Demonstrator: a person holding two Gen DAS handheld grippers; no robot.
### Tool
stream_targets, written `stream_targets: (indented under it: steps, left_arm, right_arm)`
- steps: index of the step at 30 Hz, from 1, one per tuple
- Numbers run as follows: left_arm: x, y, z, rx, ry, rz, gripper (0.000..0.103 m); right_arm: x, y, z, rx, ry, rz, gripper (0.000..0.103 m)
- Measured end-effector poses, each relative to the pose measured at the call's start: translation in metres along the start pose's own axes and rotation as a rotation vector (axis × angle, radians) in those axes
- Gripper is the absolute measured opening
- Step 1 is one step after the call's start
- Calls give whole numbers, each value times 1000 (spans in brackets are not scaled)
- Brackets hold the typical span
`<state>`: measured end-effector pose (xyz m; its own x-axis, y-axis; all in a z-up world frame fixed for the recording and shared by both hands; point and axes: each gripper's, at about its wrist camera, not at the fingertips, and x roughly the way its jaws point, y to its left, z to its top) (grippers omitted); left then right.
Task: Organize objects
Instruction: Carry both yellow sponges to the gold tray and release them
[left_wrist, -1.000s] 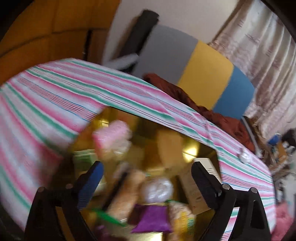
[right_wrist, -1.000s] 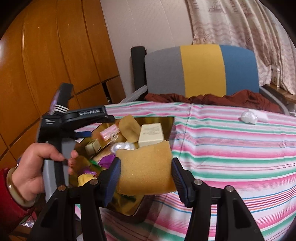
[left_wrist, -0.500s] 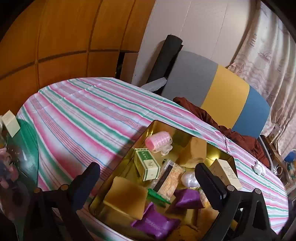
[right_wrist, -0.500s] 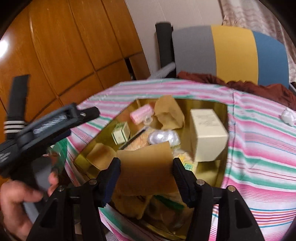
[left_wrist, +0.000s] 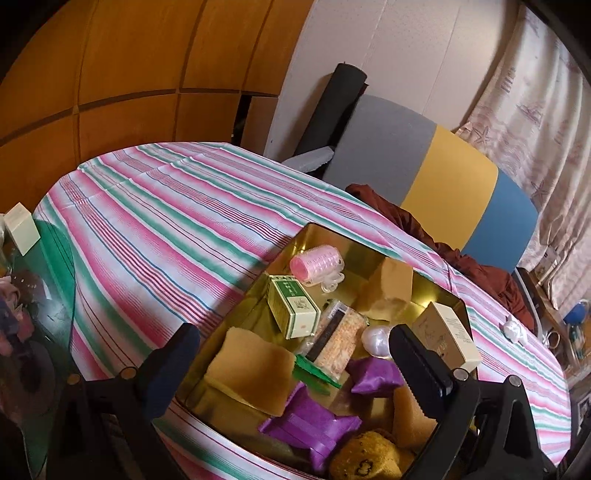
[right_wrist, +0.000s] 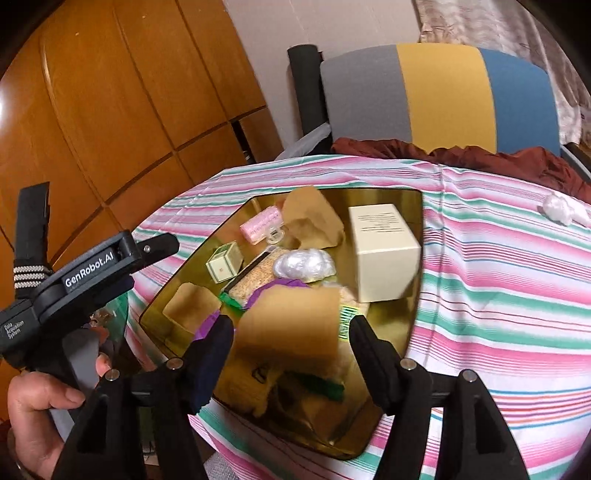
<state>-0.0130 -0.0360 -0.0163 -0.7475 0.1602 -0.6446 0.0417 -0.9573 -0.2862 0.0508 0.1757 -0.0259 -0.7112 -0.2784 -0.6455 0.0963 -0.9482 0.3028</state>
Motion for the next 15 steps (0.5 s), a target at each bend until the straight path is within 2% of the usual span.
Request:
stream_targets:
  steps: [2, 5, 6, 8, 9, 13, 15]
  left_arm:
    - [0, -2, -1, 3, 3, -2, 103]
    - [-1, -4, -3, 6, 4, -2, 103]
    - [-2, -5, -3, 8, 5, -2, 103]
    - [-3, -6, -4, 4, 3, -4, 103]
    - [-4, -7, -4, 5, 4, -5, 103]
    - [-7, -13, -4, 22, 6, -14, 103]
    - [-10, -17, -4, 31, 6, -23, 103]
  right_arm:
    - [-4, -2, -1, 6, -13, 9, 66]
    - [-1, -2, 1, -20, 1, -53, 65]
    - [1, 0, 3, -32, 8, -67, 63]
    - [8, 4, 3, -64, 22, -99, 52]
    - [15, 7, 4, -84, 34, -105, 52]
    - [33, 13, 9, -90, 58, -68, 52]
    - [28, 9, 14, -56, 35, -25, 52]
